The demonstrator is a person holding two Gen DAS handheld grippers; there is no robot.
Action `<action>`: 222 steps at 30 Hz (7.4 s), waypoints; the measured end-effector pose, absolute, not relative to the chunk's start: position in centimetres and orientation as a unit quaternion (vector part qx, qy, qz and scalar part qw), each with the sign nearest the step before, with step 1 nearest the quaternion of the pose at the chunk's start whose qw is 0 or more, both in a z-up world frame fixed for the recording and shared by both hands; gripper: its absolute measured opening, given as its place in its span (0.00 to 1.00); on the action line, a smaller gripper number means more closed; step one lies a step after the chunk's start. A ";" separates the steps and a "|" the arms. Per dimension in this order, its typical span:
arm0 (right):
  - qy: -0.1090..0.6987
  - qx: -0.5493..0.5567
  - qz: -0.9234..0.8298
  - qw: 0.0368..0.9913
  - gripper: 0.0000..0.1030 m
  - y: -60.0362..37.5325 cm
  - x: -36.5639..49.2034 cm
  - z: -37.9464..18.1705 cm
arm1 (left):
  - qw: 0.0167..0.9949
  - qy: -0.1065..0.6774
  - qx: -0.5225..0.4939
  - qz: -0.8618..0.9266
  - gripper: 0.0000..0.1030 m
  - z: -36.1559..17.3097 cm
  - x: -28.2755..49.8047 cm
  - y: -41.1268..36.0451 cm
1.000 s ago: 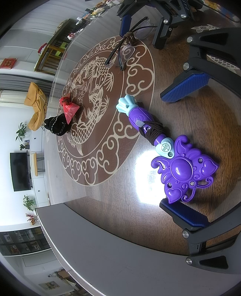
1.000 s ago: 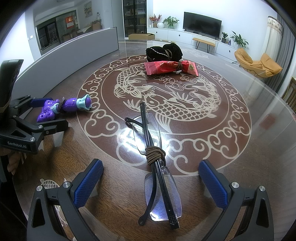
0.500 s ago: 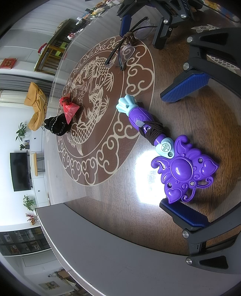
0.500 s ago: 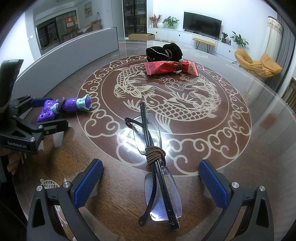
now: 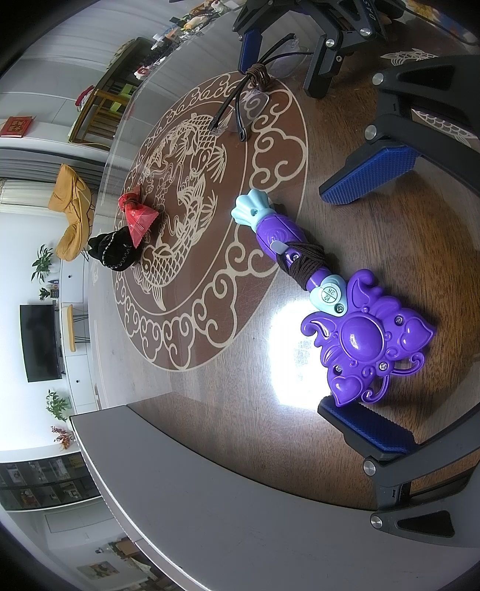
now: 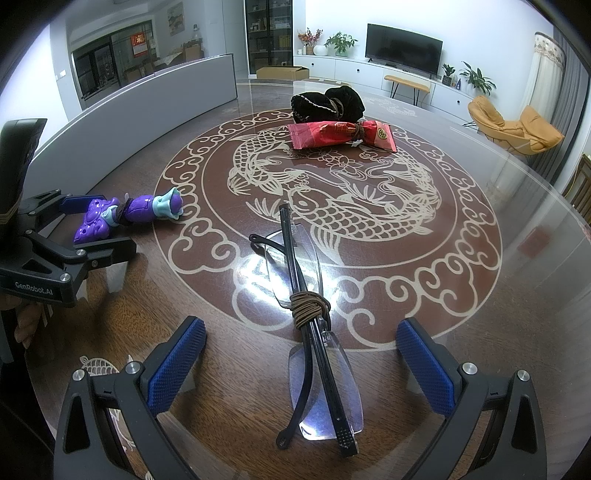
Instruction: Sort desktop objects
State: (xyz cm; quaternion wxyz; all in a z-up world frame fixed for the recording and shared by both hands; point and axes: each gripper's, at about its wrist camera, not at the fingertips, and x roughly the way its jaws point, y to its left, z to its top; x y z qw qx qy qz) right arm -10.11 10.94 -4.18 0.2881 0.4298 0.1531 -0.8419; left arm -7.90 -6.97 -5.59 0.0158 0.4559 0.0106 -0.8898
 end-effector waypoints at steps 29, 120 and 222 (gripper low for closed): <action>0.156 0.432 -0.840 0.290 1.00 10.9 -10.2 -4.2 | -0.101 -0.056 0.471 -0.875 0.35 -4.3 -8.7 -6.2; 0.099 0.445 -0.873 0.175 1.00 12.2 -10.6 -4.6 | 0.042 0.021 0.453 -0.890 1.00 -4.8 -4.1 -6.0; 0.088 0.443 -0.878 0.158 0.94 14.5 -11.9 -4.7 | 0.034 0.021 0.455 -0.890 1.00 -5.0 -4.5 -6.1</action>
